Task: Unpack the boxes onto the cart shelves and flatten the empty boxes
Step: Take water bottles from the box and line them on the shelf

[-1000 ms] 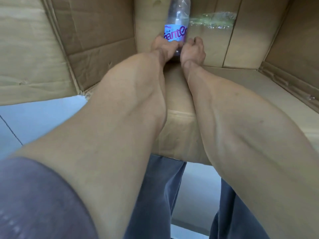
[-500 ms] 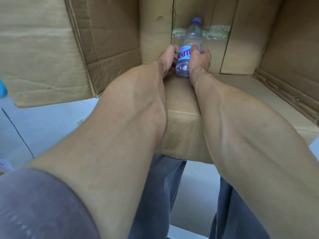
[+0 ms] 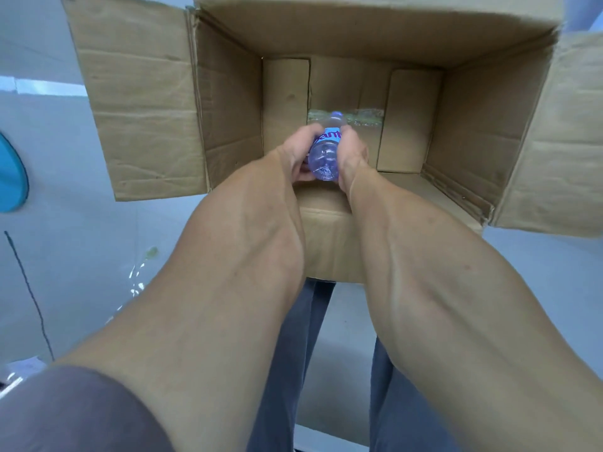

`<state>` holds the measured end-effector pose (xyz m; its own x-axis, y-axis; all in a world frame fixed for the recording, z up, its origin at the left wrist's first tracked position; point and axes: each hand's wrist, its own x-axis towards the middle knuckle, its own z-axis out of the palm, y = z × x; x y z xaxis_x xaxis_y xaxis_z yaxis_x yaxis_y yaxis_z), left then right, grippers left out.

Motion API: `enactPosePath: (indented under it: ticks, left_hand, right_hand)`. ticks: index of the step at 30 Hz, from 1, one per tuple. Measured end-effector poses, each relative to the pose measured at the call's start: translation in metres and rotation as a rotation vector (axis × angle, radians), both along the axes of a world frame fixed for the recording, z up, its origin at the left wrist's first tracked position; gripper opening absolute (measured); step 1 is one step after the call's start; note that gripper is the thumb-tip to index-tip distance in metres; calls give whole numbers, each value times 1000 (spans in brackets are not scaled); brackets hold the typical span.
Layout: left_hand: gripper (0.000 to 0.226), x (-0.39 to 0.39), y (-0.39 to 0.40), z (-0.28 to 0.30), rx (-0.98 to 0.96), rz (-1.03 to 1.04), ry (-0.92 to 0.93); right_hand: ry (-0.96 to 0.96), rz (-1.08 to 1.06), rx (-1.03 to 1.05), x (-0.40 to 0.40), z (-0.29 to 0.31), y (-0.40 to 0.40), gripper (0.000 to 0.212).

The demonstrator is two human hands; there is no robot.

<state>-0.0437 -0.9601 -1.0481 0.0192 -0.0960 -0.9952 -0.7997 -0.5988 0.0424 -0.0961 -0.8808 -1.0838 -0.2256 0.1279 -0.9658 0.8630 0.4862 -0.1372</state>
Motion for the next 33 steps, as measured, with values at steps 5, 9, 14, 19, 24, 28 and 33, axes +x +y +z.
enactPosePath:
  ticks: [5, 9, 14, 19, 24, 28, 33]
  left_hand:
    - [20, -12, -7, 69, -12, -73, 81]
    - [30, -23, -1, 134, -20, -82, 219]
    - [21, -42, 23, 202, -20, -60, 349]
    - [11, -71, 79, 245, -186, -23, 354]
    - [8, -89, 179, 281, -179, -73, 408]
    - [12, -94, 277, 298, -158, -142, 413]
    - [20, -112, 424, 314, -186, -187, 386]
  right_hand:
    - [32, -63, -96, -24, 73, 5, 26]
    - [113, -127, -194, -38, 144, 13, 47]
    - [282, -122, -223, -47, 221, 47, 69]
    - [313, -336, -383, -59, 262, 114, 53]
    - [378, -375, -299, -74, 297, 211, 55]
    - [439, -331, -262, -87, 321, 317, 48]
    - [548, -305, -252, -114, 356, 458, 29]
